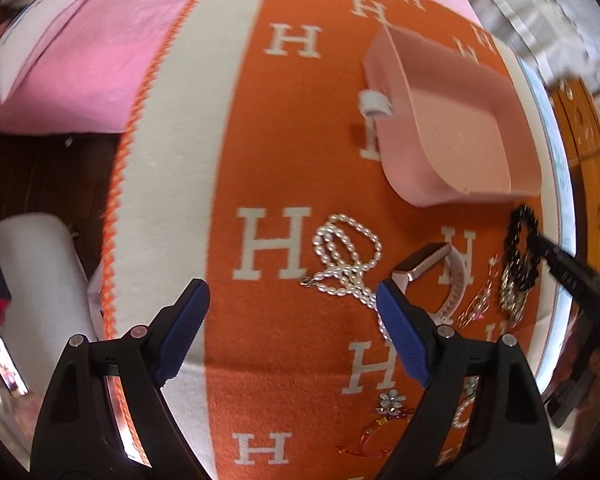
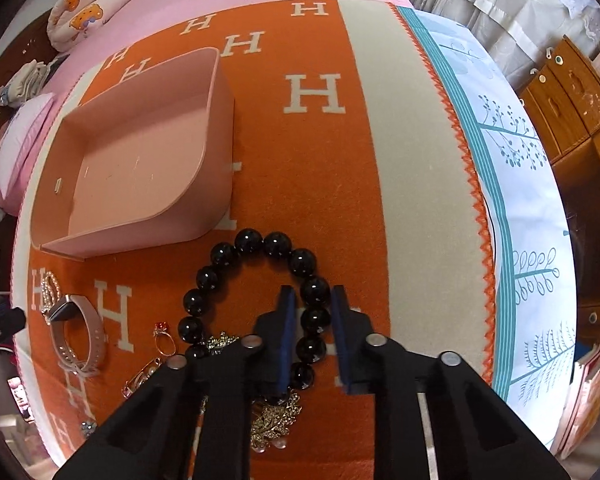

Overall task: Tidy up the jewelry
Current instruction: 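Grasp the white pearl necklace with the left tool while the right tool grasps the black bead bracelet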

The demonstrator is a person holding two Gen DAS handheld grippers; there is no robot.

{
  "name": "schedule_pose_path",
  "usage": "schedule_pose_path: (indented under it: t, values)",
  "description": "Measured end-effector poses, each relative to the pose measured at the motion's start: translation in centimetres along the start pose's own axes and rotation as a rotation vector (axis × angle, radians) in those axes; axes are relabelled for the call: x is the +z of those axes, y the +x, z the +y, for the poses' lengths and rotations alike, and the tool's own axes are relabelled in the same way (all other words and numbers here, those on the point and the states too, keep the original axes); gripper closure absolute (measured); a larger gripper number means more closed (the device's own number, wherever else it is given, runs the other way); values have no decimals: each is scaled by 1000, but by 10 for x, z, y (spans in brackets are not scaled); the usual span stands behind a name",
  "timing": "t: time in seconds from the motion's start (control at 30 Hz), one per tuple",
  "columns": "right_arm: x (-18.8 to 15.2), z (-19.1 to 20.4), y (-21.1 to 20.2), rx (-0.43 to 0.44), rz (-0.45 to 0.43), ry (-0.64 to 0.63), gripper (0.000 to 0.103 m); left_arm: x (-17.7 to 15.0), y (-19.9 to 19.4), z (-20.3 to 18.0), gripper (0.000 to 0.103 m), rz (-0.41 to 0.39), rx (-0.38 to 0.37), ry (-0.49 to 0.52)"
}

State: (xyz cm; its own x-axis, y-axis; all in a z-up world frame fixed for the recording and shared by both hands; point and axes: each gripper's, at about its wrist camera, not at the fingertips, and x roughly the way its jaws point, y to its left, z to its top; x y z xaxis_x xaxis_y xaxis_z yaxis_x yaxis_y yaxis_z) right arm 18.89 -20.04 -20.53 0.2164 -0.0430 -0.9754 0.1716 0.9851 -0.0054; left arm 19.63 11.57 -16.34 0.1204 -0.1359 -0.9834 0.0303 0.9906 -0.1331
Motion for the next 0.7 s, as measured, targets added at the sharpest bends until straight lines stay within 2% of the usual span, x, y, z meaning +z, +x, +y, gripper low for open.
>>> schedule_pose_path:
  t: [0.3,0.7]
  values:
    - [-19,-19,-16,35,15,22,88,8,31,-18,19,35,41,99]
    - [-33,-23,-27,44,16,27,88,20,49,-56,19,36,90,196]
